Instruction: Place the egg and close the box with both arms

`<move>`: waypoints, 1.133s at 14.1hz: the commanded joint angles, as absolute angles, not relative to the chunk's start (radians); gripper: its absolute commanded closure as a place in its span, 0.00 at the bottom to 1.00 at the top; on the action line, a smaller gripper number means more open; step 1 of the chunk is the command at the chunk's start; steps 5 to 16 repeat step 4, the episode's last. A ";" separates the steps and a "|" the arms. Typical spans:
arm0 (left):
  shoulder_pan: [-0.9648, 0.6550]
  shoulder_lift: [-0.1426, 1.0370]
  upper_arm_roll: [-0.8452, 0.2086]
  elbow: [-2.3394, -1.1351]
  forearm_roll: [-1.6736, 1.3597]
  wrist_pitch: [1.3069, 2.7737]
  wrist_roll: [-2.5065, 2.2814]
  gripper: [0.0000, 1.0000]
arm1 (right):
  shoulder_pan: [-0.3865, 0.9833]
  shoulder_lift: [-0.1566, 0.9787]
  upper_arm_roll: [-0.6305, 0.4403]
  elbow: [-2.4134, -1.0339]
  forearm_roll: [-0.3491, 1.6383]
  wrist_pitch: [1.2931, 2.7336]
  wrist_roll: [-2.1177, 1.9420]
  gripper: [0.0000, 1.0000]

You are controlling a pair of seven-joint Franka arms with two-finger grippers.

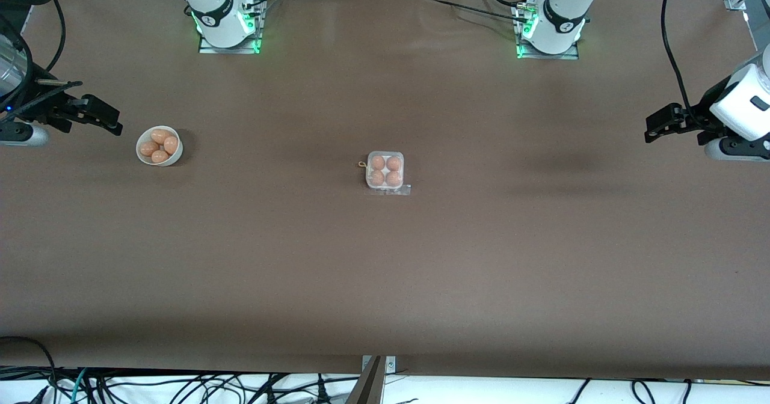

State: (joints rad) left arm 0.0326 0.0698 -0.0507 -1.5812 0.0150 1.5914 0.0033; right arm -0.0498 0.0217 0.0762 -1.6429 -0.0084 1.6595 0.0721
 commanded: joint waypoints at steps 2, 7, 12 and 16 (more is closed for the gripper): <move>0.011 0.040 -0.028 -1.611 -0.003 1.598 -0.005 0.00 | -0.054 0.028 0.080 -1.621 -0.008 1.638 0.081 0.00; 0.011 0.038 -0.021 -1.612 -0.003 1.598 -0.003 0.00 | -0.054 0.028 0.080 -1.623 -0.008 1.638 0.083 0.00; 0.011 0.038 -0.021 -1.612 -0.003 1.598 -0.003 0.00 | -0.054 0.028 0.080 -1.623 -0.008 1.638 0.083 0.00; 0.011 0.038 -0.021 -1.612 -0.003 1.598 -0.003 0.00 | -0.054 0.028 0.080 -1.623 -0.008 1.638 0.083 0.00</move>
